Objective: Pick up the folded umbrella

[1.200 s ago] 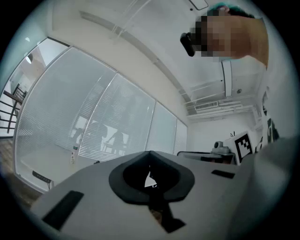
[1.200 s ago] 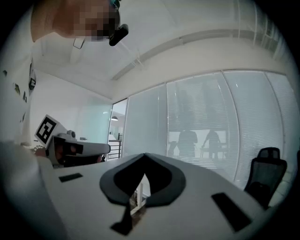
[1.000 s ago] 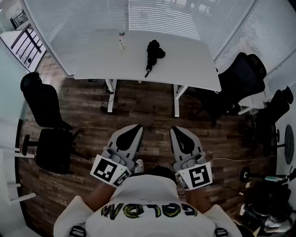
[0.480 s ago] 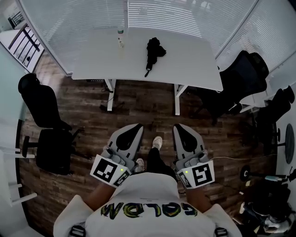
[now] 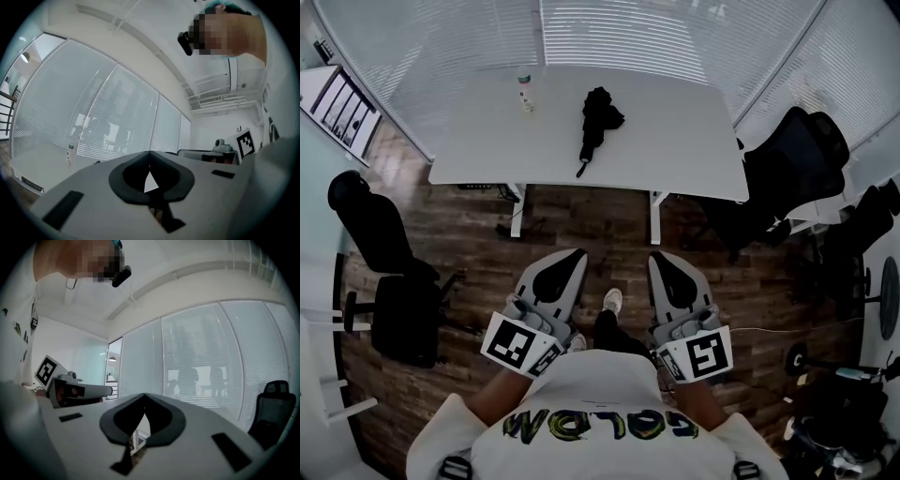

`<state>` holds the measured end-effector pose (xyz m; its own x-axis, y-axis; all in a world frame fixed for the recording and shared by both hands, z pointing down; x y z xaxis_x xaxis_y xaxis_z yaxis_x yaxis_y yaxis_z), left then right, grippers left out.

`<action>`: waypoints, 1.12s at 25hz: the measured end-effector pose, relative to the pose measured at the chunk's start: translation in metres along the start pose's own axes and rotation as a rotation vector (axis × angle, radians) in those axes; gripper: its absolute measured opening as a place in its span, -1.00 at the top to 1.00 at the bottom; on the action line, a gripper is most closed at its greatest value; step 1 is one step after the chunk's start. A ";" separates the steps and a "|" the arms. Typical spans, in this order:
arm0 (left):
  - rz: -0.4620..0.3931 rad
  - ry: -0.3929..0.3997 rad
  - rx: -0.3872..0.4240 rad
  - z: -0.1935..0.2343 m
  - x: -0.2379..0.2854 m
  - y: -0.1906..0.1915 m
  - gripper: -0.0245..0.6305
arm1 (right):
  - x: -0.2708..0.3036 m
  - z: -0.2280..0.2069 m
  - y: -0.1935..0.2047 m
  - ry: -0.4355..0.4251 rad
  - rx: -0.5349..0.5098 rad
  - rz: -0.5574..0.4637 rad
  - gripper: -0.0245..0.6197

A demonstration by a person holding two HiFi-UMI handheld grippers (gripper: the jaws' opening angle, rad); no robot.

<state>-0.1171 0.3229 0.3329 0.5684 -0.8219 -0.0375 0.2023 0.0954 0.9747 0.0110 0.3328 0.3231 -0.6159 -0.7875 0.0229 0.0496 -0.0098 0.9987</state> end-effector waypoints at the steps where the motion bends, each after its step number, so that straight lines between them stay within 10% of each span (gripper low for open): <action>1: -0.001 -0.002 0.003 0.000 0.011 -0.001 0.89 | 0.003 -0.010 -0.001 -0.001 0.000 -0.002 0.89; 28: 0.008 -0.039 0.032 -0.001 0.221 0.001 0.89 | 0.065 -0.213 0.003 -0.027 0.009 -0.003 0.89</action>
<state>0.0095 0.1422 0.3259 0.5387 -0.8422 -0.0215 0.1717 0.0848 0.9815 0.1388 0.1501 0.3175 -0.6373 -0.7703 0.0213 0.0406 -0.0060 0.9992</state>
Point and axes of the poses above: the fingertips, and each gripper's own axes: x forward along the fingers, z to its left, y out of its underside, the point moved 2 cm from there along -x, backward along the fingers, and after that the axes turned 7 degrees about -y, right-handed, at the moved point
